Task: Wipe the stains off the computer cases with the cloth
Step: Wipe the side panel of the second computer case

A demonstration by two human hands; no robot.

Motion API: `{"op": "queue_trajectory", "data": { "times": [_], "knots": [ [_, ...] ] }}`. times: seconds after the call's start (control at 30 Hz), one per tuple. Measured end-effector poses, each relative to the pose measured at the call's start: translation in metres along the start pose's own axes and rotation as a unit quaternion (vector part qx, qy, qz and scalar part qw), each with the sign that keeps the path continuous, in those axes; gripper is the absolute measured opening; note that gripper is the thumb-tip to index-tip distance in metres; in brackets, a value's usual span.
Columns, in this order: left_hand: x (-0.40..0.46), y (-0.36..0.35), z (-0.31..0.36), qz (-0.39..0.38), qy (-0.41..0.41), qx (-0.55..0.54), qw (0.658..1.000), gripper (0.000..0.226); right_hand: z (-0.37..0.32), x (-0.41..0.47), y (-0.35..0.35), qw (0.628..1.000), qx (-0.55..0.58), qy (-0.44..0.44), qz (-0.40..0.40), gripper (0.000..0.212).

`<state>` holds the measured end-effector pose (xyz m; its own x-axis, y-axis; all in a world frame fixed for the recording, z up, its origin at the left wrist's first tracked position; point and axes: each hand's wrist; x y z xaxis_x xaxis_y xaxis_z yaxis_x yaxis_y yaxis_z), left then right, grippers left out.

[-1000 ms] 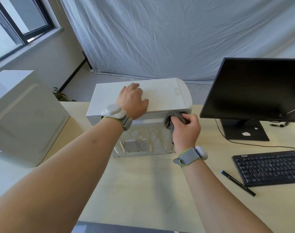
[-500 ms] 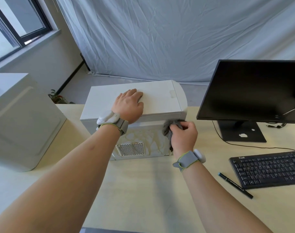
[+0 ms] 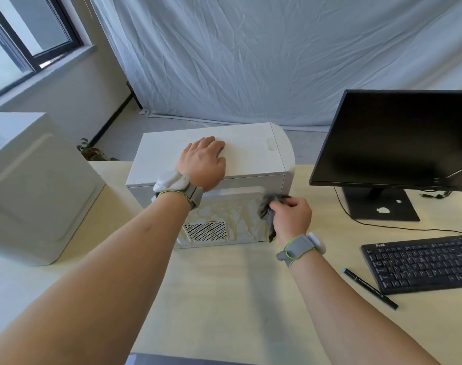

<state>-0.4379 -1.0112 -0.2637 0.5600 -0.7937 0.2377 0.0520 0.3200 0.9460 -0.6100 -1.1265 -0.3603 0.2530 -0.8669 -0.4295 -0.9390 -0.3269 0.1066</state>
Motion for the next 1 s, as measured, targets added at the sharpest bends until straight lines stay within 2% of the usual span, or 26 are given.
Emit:
{"op": "queue_trajectory", "data": {
  "times": [0.13, 0.23, 0.27, 0.33, 0.4, 0.47, 0.6, 0.7, 0.77, 0.87, 0.93, 1.0],
  "knots": [
    [-0.001, 0.000, 0.001, 0.003, -0.001, 0.005, 1.000, 0.046, 0.032, 0.010, 0.012, 0.996, 0.028, -0.087, 0.008, 0.027],
    [0.000, -0.003, 0.002, 0.005, 0.002, 0.005, 1.000, 0.046, 0.038, 0.011, 0.022, 0.970, 0.104, -0.220, -0.021, 0.017],
    [0.000, -0.003, 0.000, 0.007, 0.003, 0.008, 1.000, 0.046, 0.040, 0.011, 0.022, 0.961, 0.119, -0.249, -0.032, 0.020],
    [0.000, -0.003, 0.000, 0.007, 0.003, 0.010, 1.000, 0.046, 0.035, 0.013, 0.021, 0.965, 0.108, -0.233, -0.054, 0.023],
    [0.000, -0.002, 0.000, 0.003, -0.001, 0.011, 1.000, 0.047, 0.017, 0.009, 0.017, 0.977, 0.098, -0.174, -0.068, 0.005],
    [0.000, -0.001, 0.001, 0.002, -0.005, 0.012, 1.000, 0.047, -0.008, 0.000, 0.014, 0.980, 0.134, -0.123, -0.080, 0.004],
    [-0.001, -0.001, 0.002, 0.006, -0.006, 0.021, 1.000, 0.046, -0.040, -0.014, 0.015, 0.977, 0.197, 0.004, -0.083, 0.022],
    [-0.002, -0.002, 0.002, 0.008, -0.007, 0.023, 1.000, 0.045, -0.040, -0.017, 0.014, 0.979, 0.181, 0.072, -0.059, 0.026],
    [-0.002, -0.001, 0.002, 0.004, -0.006, 0.021, 1.000, 0.046, -0.025, -0.013, 0.012, 0.991, 0.114, 0.061, -0.033, 0.028],
    [-0.003, 0.000, 0.002, 0.006, -0.004, 0.022, 1.000, 0.046, 0.014, 0.001, 0.009, 0.998, 0.014, -0.049, -0.029, 0.020],
    [-0.003, -0.001, 0.003, 0.005, -0.002, 0.018, 1.000, 0.046, 0.027, 0.005, 0.008, 0.991, 0.013, -0.128, -0.042, 0.020],
    [-0.003, -0.001, 0.003, 0.006, -0.001, 0.021, 1.000, 0.046, 0.020, 0.003, 0.002, 0.991, 0.058, -0.117, -0.041, 0.014]
  ]
}}
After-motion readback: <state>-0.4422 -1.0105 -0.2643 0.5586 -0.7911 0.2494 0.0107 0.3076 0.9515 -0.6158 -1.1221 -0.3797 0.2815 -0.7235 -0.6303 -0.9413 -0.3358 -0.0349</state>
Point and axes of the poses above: each hand's wrist, its own x-axis towards the middle knuckle, its own y-axis out of the back of the hand, z = x × y, and after that the axes turned 10 degrees about -y, right-handed
